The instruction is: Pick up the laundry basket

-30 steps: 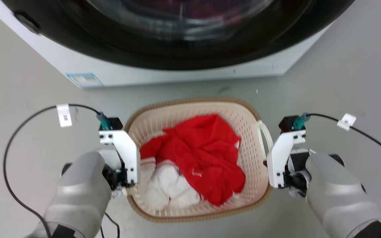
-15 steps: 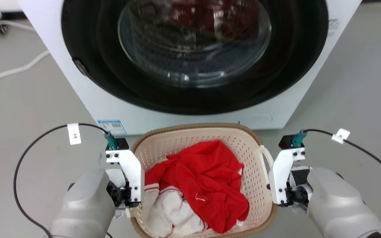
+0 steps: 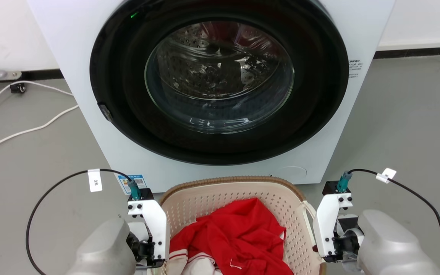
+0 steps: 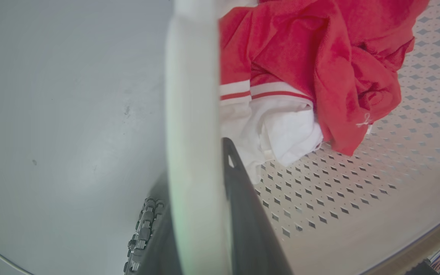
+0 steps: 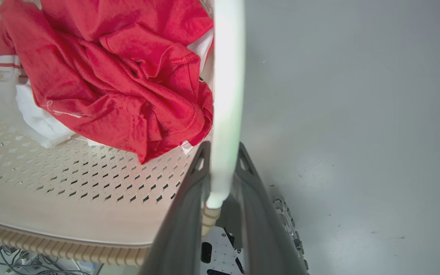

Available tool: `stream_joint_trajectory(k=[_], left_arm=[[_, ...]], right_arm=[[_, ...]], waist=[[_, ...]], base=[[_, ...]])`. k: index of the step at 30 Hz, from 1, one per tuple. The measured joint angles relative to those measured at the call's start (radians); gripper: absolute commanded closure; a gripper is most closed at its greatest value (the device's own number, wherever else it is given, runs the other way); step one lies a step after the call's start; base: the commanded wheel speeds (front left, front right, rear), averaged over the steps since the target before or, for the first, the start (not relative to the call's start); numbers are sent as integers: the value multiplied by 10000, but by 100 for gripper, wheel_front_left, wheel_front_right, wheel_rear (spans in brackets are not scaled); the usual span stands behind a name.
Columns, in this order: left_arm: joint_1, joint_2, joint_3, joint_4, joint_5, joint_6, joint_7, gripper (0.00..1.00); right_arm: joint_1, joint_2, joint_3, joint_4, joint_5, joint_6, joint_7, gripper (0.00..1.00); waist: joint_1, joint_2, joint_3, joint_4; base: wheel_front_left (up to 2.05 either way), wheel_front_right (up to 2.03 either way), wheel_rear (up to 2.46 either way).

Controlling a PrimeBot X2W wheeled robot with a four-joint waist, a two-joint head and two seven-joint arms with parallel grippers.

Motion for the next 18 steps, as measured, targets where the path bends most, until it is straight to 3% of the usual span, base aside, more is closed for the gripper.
stream_joint_trajectory(k=[18], left_arm=[[881,-255,-280,130,-535,2,383,100]], right_arm=[[759,-86,-403,-2,-495,0,1053,100]], waist=[[2,-1,-784,-113]], base=[[0,0,0]])
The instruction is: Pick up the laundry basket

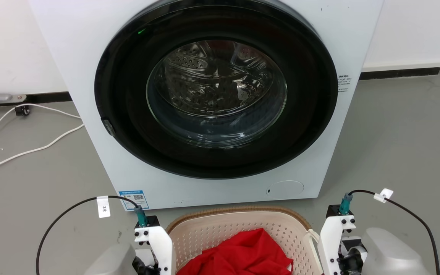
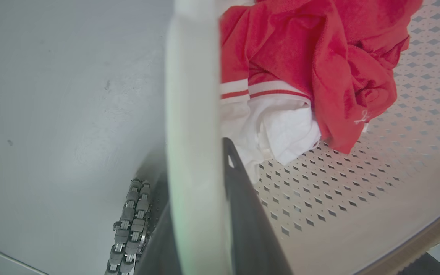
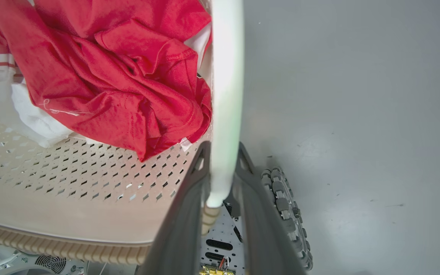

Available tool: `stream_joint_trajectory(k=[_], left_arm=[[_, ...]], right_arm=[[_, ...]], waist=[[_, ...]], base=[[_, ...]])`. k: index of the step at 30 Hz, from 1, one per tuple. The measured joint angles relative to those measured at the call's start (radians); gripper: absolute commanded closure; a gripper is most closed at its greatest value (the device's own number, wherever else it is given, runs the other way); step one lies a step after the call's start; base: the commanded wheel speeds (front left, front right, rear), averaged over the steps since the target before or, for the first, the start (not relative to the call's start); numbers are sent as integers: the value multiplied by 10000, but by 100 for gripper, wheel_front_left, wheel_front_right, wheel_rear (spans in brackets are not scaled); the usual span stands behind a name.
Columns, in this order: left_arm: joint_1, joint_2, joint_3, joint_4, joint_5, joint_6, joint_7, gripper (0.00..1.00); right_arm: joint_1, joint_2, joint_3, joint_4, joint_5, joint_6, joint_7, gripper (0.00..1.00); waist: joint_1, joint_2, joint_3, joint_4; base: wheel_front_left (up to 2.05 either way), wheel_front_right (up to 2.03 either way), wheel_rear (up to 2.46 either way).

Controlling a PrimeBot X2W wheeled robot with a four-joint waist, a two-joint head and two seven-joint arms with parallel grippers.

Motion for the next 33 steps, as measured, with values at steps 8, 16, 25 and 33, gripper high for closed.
stream_joint_trajectory(k=[8,16,25,33], left_arm=[[34,-46,-50,71,-92,-2,-153,100],[8,-69,-79,140,-173,-2,-408,100],[-81,-61,-138,205,-259,-2,-531,100],[-86,-59,-165,253,-357,-4,-537,100]], right_arm=[[-10,0,-261,-2,-313,2,0,100],[-96,23,-541,-2,-617,2,27,100],[-157,77,-832,-2,-869,2,123,100],[-157,109,-1099,-2,-1083,2,184,100]], waist=[[1,0,120,-3],[1,0,188,9],[1,0,209,-5],[1,0,216,-30]], base=[[0,0,0],[0,0,0],[0,0,0],[0,0,0]])
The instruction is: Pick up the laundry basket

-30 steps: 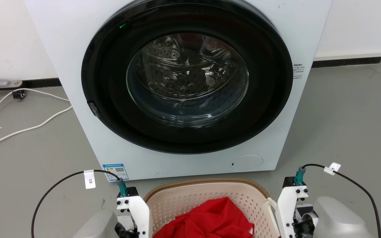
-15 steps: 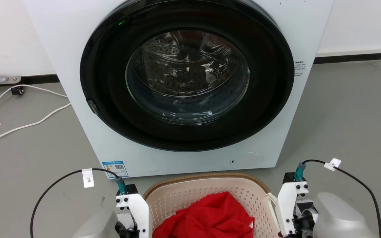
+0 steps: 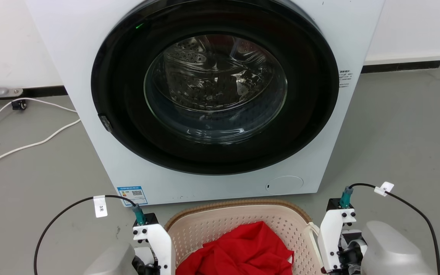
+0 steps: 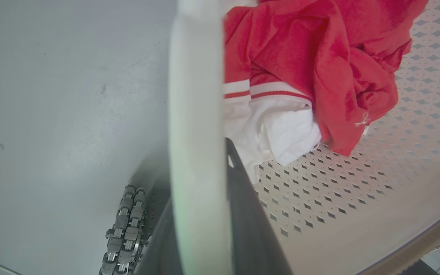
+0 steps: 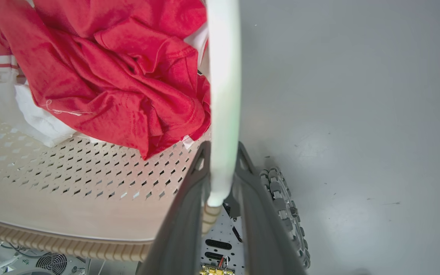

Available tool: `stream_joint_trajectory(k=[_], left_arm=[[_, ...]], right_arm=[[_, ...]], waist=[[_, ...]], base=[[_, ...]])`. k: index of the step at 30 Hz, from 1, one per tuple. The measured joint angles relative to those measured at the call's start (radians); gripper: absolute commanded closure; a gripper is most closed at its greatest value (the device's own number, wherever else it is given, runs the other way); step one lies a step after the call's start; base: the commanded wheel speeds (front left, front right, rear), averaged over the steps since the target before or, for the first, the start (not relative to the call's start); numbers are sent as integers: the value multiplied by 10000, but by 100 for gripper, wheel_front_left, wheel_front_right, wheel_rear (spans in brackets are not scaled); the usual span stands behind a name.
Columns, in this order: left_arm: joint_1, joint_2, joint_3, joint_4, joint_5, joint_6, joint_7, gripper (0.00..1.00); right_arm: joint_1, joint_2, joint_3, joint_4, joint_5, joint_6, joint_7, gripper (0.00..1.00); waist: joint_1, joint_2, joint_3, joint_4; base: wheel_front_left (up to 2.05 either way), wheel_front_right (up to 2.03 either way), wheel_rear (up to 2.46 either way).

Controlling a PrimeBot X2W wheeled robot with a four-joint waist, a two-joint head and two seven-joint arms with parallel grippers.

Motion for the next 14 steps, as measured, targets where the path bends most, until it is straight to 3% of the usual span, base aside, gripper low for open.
stream_joint_trajectory(k=[14], left_arm=[[-35,23,-65,75,-151,-10,-188,100]], right_arm=[[-1,94,-500,0,-416,0,115,100]], waist=[[0,0,28,-24]], base=[[0,0,0]])
